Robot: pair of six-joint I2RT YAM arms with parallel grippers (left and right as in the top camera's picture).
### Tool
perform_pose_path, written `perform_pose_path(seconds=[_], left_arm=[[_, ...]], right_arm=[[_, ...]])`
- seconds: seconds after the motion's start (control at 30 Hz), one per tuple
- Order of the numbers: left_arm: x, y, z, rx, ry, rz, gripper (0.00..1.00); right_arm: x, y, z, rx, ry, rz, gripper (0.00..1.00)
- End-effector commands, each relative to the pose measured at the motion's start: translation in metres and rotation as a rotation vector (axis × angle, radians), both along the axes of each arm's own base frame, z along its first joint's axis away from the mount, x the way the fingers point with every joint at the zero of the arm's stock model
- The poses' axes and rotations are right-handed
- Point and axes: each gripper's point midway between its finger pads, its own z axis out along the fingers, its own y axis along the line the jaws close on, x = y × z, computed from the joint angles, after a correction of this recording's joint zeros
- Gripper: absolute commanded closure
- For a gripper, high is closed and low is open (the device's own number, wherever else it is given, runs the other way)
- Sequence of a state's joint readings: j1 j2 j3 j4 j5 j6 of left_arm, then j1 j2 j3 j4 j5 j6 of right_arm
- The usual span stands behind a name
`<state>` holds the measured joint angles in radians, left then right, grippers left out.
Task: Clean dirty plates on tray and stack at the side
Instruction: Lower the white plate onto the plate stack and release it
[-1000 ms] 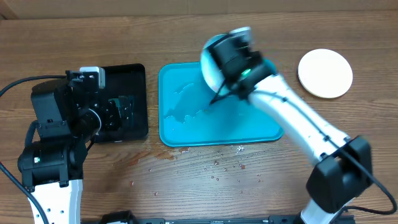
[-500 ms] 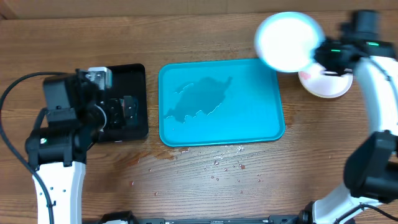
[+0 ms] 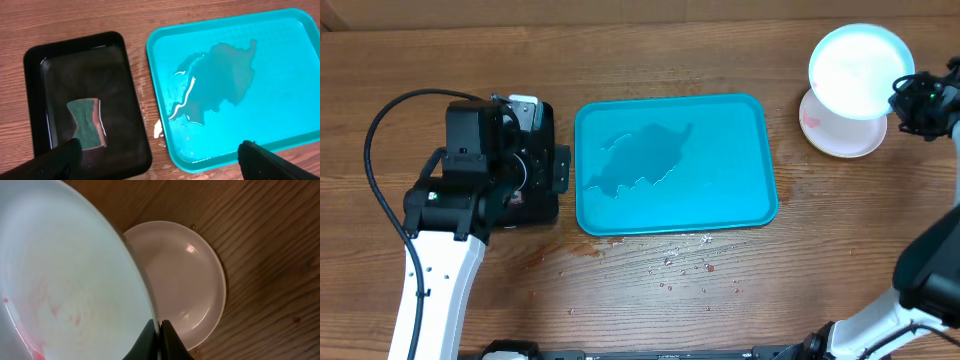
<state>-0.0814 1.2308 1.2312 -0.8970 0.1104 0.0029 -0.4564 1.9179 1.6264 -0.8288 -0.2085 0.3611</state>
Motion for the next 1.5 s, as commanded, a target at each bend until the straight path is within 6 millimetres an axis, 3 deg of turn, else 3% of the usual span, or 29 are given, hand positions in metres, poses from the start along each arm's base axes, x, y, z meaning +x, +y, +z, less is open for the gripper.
perform_pose_path(seconds=[0.0,0.37,0.63,0.67,0.77,0.83,1.0,1.27,1.37,1.47], left_arm=[[0.003,0.001,0.004,0.006,-0.012,0.014,0.00],[0.006,0.001,0.006,0.005,-0.025,0.015,0.00],[0.006,0.001,0.007,0.004,-0.027,0.014,0.00],[0.006,0.001,0.007,0.004,-0.028,0.015,0.00],[0.007,0.001,0.007,0.004,-0.028,0.015,0.00],[0.006,0.001,0.007,0.004,-0.027,0.015,0.00],[0.004,0.001,0.005,0.005,-0.016,0.014,0.00],[0.003,0.001,0.004,0.006,-0.008,0.014,0.00],[0.002,0.001,0.003,0.007,-0.005,0.014,0.00],[0.003,0.001,0.004,0.006,-0.013,0.014,0.00]], right_arm=[[0.005,-0.008,-0.023,-0.022,0.037,-0.008,0.96],[0.005,-0.019,-0.073,-0.023,0.127,-0.045,0.96],[0.005,-0.024,-0.075,-0.037,0.130,-0.059,0.96],[0.004,-0.024,-0.075,-0.034,0.137,-0.058,0.93],[-0.002,-0.021,-0.078,-0.023,0.162,-0.058,0.50],[-0.006,-0.021,-0.079,-0.014,0.178,-0.060,0.42],[-0.016,-0.018,-0.058,0.018,0.195,-0.061,0.42],[-0.018,-0.015,0.025,-0.061,0.069,-0.038,0.39],[-0.016,-0.015,0.029,-0.068,0.053,-0.036,0.40],[-0.012,-0.009,0.011,-0.052,0.081,-0.014,0.43]])
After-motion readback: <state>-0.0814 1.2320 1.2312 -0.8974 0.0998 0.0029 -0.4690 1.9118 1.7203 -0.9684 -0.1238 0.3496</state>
